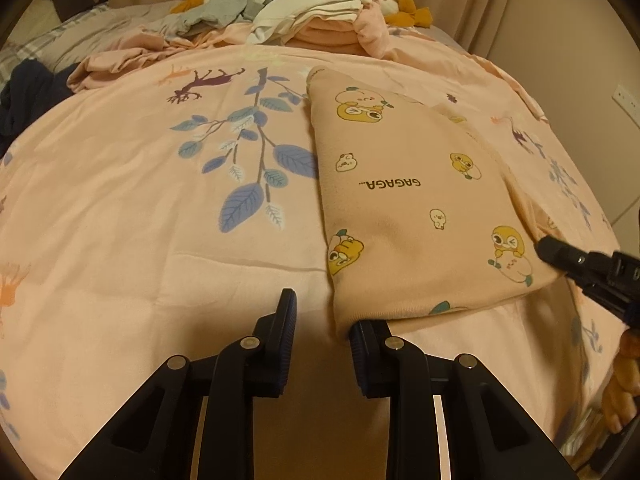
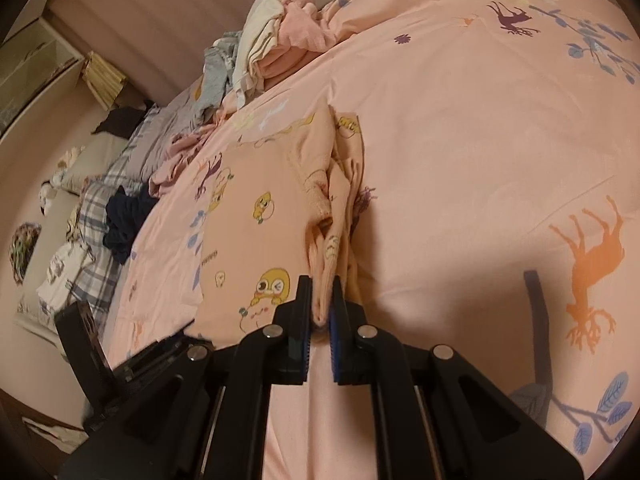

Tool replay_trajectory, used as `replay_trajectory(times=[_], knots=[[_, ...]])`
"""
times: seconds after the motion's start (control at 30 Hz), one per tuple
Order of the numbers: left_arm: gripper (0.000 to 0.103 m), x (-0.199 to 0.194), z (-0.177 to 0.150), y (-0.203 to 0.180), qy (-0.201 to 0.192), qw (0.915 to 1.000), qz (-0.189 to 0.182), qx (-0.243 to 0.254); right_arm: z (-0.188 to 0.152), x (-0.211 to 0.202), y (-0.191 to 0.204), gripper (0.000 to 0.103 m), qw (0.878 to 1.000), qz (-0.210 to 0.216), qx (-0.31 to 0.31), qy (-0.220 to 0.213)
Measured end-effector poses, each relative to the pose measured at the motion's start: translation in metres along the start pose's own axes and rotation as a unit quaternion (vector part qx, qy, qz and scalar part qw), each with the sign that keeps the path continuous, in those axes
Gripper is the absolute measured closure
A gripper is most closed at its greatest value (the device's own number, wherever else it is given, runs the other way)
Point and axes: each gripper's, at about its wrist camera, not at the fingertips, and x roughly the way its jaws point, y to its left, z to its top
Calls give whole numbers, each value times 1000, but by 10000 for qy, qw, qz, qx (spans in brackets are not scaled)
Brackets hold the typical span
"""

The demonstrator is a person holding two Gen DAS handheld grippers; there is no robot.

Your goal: Fold small clothes

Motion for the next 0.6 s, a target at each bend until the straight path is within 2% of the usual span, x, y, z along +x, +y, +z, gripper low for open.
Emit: replay_trajectory(times=[0.13,0.27,0.37,0.5,0.53,0.6], knots=[[75,-4,-3,-1,33,9999,12,111,-7,10,2,95,9991,-312,-126,254],[75,-10,-6,-8,76,9991,225,346,-9,15,1,95,9981,-507,-96,330],[75,-13,-6,-9,80,9986,277,438,-10,18,8,95,9952,-818,-290,446],[75,-22,-4,-2,204,9996,40,183,-5,16,12,95,9907,-1165,-241,665],[75,-25,-4,-3,208,9997,-63,149,-2,14,12,89,9897,-1219,-107,748],[75,-37,-4,-10,125,9986,-477,204,5,3,17,89,9892,-1298,-93,671]])
